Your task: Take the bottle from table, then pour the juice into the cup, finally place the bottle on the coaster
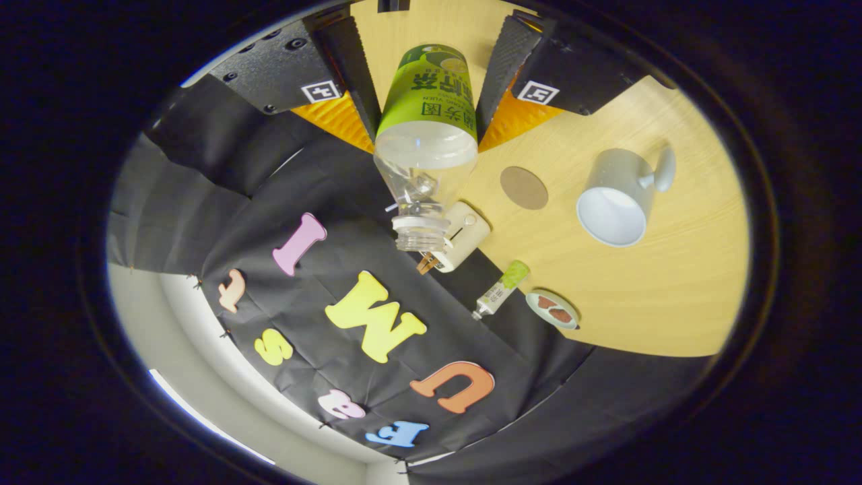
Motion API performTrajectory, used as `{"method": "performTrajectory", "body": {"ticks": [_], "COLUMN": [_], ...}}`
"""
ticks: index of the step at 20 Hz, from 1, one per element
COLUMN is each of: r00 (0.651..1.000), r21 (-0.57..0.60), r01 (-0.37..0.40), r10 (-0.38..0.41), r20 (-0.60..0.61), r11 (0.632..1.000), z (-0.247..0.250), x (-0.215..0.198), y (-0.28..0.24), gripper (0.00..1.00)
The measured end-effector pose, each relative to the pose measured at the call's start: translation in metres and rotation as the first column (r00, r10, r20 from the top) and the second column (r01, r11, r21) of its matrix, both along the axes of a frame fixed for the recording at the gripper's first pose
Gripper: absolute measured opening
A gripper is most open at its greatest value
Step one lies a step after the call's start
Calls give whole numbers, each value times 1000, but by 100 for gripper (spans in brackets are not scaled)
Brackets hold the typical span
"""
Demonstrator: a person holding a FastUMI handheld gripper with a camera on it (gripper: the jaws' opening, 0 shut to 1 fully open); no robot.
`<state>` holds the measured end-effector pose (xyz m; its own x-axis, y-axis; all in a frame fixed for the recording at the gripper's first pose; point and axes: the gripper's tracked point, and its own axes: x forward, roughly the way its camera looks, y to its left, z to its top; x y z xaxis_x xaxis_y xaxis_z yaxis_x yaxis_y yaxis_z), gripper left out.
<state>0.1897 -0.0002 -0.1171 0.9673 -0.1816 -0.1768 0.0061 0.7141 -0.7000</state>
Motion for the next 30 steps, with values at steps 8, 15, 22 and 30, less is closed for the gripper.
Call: {"method": "performTrajectory", "body": {"ticks": [8,15,22,30], "r00": [999,999,997,998], "r21": [-329,-456,-647,-709], "r01": [18,33,20,10], "r10": [-8,-17,35,35], "r20": [32,39,71,48], "r11": [944,889,762,706], "z": [-9,-6,21,30], "x": [0,9,10,13], "y": [11,23,31,38], "gripper": [80,80,80,80]}}
